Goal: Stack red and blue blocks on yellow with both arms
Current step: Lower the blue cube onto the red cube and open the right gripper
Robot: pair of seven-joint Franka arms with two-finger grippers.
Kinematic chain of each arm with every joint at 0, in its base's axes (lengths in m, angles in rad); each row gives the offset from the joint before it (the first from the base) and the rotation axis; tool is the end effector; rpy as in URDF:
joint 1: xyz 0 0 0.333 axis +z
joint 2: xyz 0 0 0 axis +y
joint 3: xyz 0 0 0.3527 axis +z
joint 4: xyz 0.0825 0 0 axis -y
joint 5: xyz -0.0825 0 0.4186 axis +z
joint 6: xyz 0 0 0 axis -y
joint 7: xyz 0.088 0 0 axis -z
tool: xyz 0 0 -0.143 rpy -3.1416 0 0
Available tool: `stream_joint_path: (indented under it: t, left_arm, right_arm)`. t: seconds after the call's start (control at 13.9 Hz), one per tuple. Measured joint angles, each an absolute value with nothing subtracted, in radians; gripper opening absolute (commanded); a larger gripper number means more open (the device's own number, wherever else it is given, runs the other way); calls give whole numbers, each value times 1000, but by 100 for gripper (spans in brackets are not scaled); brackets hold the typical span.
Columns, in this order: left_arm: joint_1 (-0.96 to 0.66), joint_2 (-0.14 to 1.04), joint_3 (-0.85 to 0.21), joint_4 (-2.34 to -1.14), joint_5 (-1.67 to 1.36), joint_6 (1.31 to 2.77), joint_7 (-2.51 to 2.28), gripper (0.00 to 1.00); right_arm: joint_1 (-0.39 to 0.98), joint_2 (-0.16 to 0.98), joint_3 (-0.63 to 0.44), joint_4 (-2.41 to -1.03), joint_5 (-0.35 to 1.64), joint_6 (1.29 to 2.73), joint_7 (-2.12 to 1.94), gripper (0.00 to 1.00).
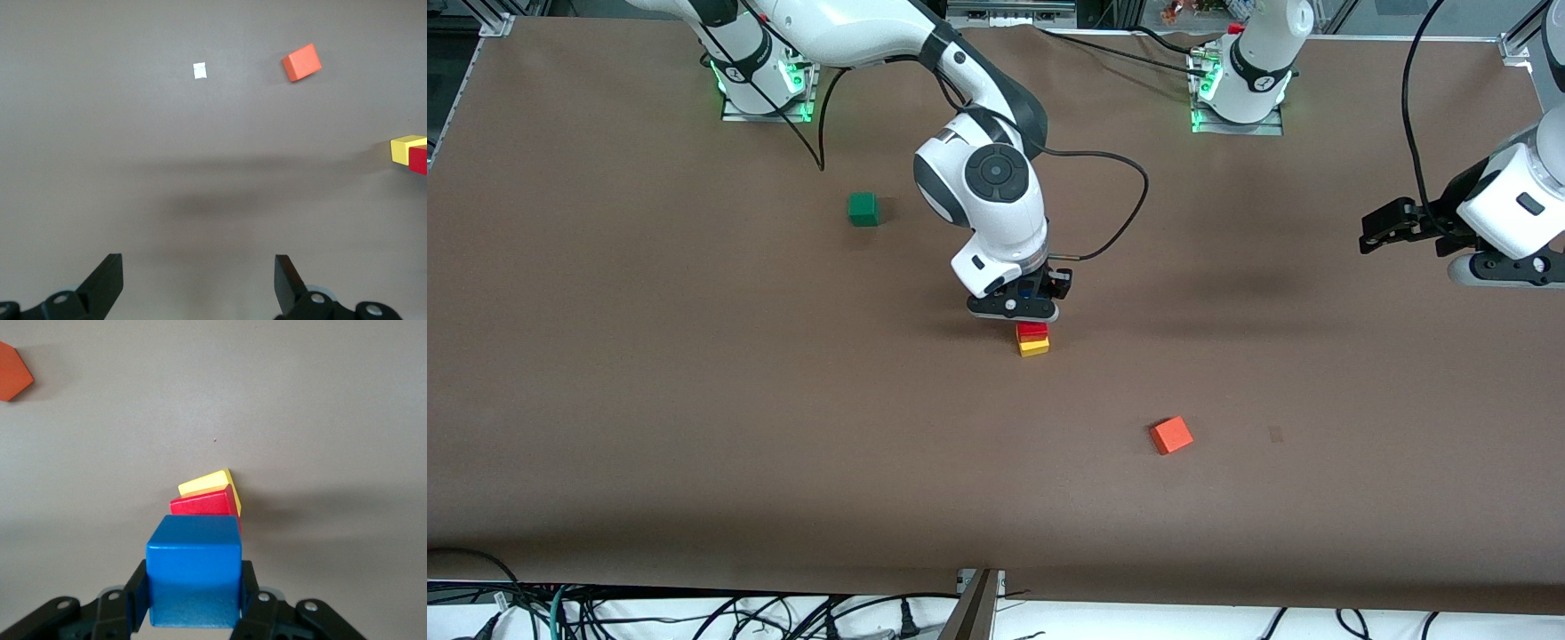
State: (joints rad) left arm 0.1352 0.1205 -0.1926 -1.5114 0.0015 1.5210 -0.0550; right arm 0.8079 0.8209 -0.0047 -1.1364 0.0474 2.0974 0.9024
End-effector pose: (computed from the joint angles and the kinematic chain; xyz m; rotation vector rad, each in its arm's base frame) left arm 0.6176 -0.0287 0.5794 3.1215 -0.0036 -0.1714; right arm 0.5800 0.6081 0.3024 -3.0035 0.1780 -0.0943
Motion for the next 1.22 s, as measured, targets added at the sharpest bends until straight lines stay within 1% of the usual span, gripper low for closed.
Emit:
stream_joint_path:
  t: [0.29,0.43,0.58,0.65,0.72,0.79,0.86,0.93,1.01,1.08,1.15,1.22]
  left_arm:
    - [135,125,-190,-1520,1,1527,-55,100]
    - [135,127,-189,-1520,1,1528,-55,100]
    - [136,128,-188,-1520,1,1529,-55,100]
    - [136,128,-187,-1520,1,1532,-55,100]
    - [136,128,-187,-1520,1,1533,-55,100]
    - [136,128,-187,-1520,1,1534,-55,100]
    - [136,129,-187,-1520,1,1534,-55,100]
    - [136,129,-187,-1520,1,1535,-55,100]
    - [136,130,-187,-1520,1,1535,-55,100]
    - [136,130,-187,-1520,1,1535,-55,100]
    - [136,130,-187,-1520,1,1535,-55,100]
    - [136,130,-187,-1520,1,1535,-55,100]
  right_arm:
    - [814,835,-5,-1136,15,2108,902,18]
    - [814,841,-5,-1136,13,2121,902,21]
    - [814,848,-5,-1136,11,2130,902,22]
    - [814,850,-5,-1136,10,2131,902,26]
    - [814,850,-5,-1136,10,2132,902,33]
    - [814,850,-6,-1136,10,2132,902,42]
    - [814,850,-7,-1136,10,2133,902,57]
    - [814,850,-9,-1136,10,2133,902,68]
    - [814,850,-11,-1136,10,2134,902,72]
    - [814,850,-12,-1135,10,2134,902,92]
    - [814,850,-13,-1135,10,2135,902,99]
    - [813,850,-14,-1133,10,2135,902,99]
